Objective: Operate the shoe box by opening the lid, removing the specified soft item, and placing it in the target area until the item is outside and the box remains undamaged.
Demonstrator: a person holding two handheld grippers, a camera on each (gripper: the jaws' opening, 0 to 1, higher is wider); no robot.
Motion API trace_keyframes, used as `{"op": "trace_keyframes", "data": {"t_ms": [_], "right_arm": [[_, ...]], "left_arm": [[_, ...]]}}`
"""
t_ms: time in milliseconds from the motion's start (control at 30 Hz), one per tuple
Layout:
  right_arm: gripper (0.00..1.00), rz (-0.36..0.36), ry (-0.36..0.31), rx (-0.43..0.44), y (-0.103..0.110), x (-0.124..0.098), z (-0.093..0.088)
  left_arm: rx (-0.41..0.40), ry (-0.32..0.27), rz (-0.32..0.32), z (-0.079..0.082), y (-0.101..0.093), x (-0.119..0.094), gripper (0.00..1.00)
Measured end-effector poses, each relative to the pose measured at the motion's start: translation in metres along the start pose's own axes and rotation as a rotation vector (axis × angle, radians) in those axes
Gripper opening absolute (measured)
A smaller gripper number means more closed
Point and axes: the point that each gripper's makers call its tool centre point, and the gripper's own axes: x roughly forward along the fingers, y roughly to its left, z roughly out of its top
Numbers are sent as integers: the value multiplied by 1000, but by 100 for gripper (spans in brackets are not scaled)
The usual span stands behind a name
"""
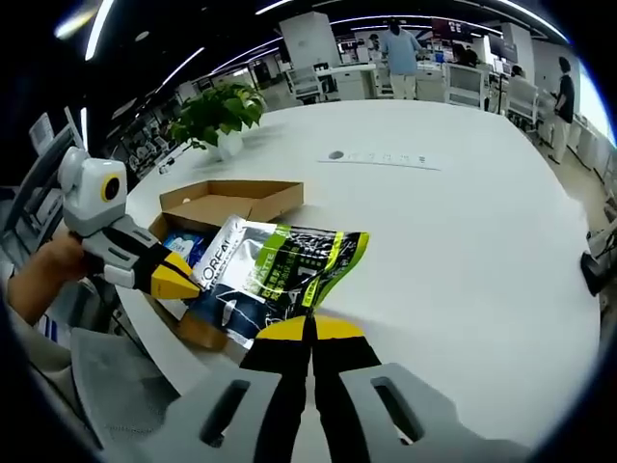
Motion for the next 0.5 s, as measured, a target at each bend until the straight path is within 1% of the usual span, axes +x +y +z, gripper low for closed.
{"op": "trace_keyframes", "data": {"t_ms": [200,500], "right_arm": [[0,-12,11,-5,-7,5,-1],[0,-28,28,3,-20,17,-3]], "left_arm": [[14,26,-3,2,1,9,0],[41,76,6,6,8,24,0]]}}
